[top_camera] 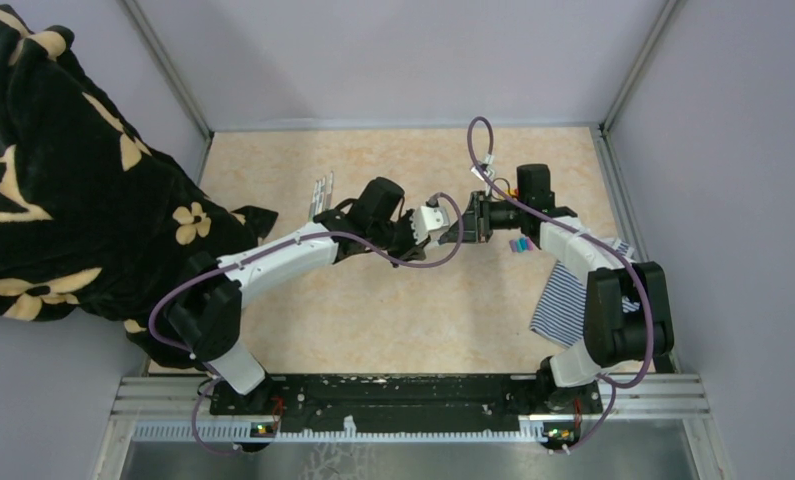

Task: Open the pen caps
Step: Open the pen cap from the pen, then place the pen at the center of the board.

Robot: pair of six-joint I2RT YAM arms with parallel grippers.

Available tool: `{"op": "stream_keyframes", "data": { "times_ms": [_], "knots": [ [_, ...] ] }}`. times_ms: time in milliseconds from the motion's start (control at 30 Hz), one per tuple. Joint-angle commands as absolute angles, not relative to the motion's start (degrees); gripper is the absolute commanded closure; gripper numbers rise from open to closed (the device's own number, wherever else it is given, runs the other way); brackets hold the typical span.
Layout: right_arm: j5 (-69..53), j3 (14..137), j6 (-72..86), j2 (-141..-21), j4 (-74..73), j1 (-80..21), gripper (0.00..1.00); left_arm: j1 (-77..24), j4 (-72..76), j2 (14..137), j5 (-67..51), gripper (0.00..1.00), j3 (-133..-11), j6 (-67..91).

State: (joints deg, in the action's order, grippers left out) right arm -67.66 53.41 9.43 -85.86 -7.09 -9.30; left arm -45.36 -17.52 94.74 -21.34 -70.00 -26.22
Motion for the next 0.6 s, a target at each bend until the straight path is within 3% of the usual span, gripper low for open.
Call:
{"op": "stream_keyframes", "data": {
  "times_ms": [0,133,433,567],
  "knots": [
    [-67.57,56.38,7.05,-83.18,-7.11,-5.56,1.00,-42.05,-27.92,95.22,-19.15,1.00,-69.92,-27.34],
    [-67.74,56.06,7.26,-82.77,-6.49,-5.45,1.00,-40.39,-29.96,96.13,-21.18,1.00,-70.57,-27.65],
    [-68.76,55.84,10.35,-83.31,-4.81,-4.60,1.00,-40.43,-19.89,91.29,-6.45,1.00,-63.05,-28.19],
    [-68.83,55.83,10.55,-83.20,-4.66,-4.23,1.00,-40.39,-19.17,89.48,-6.00,1.00,-60.67,-29.36]
  ]
}}
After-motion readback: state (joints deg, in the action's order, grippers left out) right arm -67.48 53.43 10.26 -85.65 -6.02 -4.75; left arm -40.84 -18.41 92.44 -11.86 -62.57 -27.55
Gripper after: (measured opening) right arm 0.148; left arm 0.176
